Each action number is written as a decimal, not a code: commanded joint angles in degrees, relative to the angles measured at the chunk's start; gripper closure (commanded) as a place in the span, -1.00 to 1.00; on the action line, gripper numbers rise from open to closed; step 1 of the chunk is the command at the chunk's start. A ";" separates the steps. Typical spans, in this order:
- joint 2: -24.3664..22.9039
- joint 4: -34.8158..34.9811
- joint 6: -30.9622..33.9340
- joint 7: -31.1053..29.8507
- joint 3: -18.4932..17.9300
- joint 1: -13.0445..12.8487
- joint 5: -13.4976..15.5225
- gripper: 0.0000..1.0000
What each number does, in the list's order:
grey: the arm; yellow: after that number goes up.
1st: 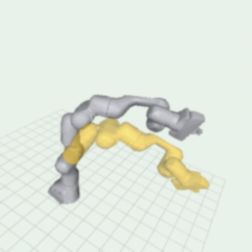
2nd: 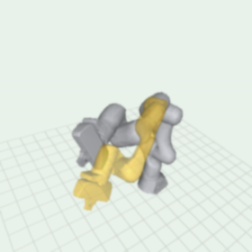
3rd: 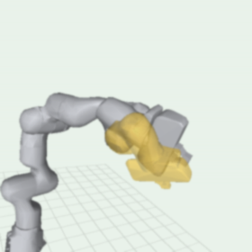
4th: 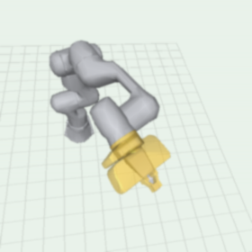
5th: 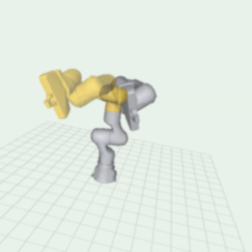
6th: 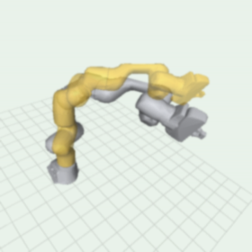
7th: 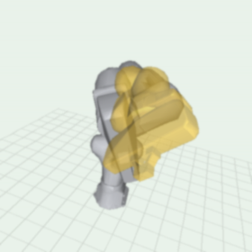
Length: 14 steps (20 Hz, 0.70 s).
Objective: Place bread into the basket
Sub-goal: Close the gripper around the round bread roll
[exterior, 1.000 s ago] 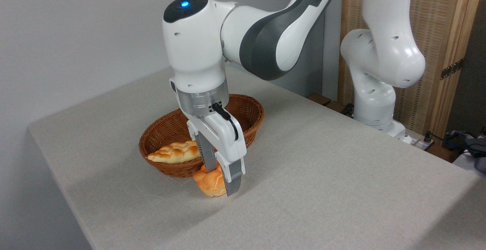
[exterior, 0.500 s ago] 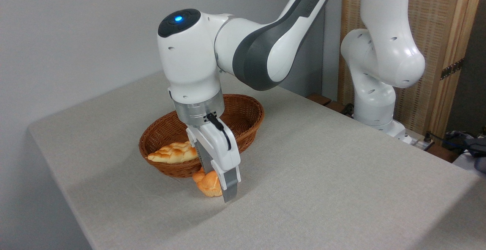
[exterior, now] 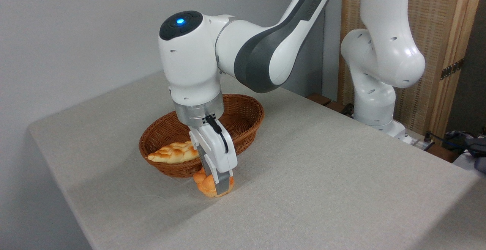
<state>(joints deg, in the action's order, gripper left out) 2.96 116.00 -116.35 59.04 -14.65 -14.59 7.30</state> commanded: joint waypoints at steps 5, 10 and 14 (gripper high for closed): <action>-0.06 0.10 -0.37 1.43 -0.55 0.09 0.78 1.00; -0.33 0.10 -0.37 1.43 -0.55 0.17 0.78 1.00; -0.41 0.02 -0.28 1.43 -0.64 0.17 0.78 1.00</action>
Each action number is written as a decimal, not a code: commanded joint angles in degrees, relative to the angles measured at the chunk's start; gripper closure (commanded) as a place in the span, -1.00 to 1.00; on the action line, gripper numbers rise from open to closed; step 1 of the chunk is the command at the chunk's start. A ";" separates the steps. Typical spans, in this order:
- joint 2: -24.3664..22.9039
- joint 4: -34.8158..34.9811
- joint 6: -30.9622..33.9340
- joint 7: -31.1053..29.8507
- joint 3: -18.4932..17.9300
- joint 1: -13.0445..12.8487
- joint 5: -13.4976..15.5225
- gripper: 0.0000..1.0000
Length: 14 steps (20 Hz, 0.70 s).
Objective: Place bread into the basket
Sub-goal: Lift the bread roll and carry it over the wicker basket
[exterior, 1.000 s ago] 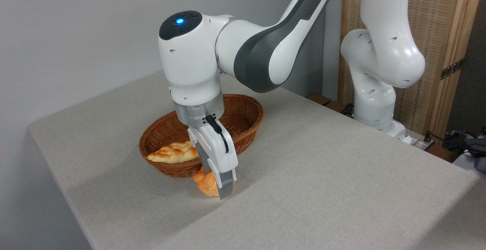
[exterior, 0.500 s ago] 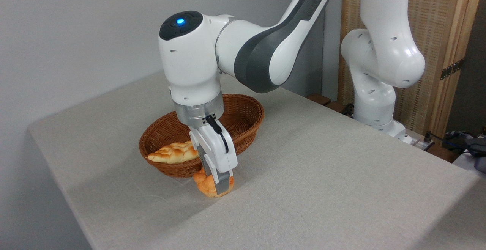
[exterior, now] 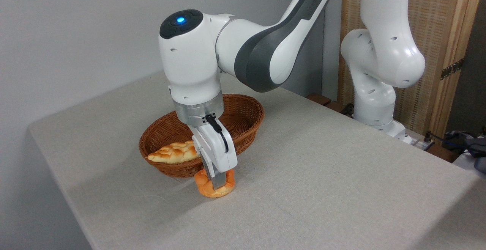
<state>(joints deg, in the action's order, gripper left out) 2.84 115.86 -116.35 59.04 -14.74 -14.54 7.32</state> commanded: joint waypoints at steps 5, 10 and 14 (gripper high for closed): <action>-1.69 -0.55 -0.02 1.51 -1.79 0.13 2.43 1.00; -3.62 -1.95 2.08 1.51 -3.98 0.13 3.23 1.00; -5.29 -3.01 4.37 1.43 -4.51 0.13 4.46 1.00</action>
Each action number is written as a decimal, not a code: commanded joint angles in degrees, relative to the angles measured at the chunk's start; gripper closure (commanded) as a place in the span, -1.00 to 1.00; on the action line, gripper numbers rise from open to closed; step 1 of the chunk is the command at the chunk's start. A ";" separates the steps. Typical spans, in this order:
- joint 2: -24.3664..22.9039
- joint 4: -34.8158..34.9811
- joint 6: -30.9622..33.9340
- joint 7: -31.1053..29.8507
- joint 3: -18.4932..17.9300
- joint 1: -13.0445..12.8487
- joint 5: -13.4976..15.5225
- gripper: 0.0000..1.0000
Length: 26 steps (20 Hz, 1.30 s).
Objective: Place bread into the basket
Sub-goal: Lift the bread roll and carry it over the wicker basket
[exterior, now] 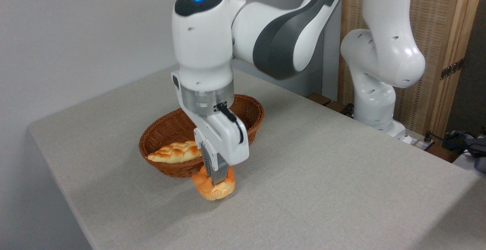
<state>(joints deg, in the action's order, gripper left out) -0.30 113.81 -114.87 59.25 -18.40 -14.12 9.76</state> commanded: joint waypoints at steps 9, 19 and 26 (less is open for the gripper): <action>-3.39 -2.11 4.57 -4.39 6.25 -1.44 6.59 1.00; -3.22 -2.11 4.57 -17.57 15.92 -1.44 5.80 -0.92; -3.04 -2.11 4.39 -21.29 17.52 -1.52 5.62 -1.00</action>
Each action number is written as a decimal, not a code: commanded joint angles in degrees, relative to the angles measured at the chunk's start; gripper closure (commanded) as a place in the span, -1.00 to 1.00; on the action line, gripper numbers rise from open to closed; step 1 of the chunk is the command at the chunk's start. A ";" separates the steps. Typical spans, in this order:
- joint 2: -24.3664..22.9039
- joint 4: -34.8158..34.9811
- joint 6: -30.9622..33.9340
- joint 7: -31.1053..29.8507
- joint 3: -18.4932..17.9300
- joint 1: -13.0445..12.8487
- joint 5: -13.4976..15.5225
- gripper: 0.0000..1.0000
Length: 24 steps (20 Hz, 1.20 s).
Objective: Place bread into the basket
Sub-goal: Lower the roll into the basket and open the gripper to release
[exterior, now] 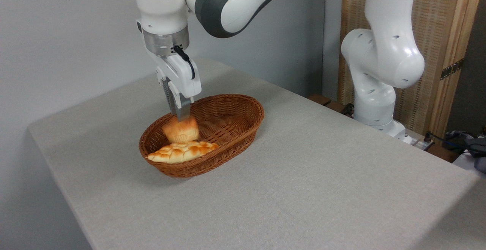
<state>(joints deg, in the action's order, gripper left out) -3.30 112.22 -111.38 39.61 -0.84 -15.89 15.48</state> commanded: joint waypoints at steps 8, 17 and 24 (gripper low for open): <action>-0.30 -1.56 1.16 -1.91 -0.82 0.95 -1.67 -1.00; -0.66 -3.85 1.25 -4.28 -2.67 1.22 -10.81 -1.00; -1.88 -4.03 1.34 -4.19 -4.69 1.22 -12.22 -1.00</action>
<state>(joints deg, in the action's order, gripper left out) -3.97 108.56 -111.38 36.71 -4.62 -14.24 4.30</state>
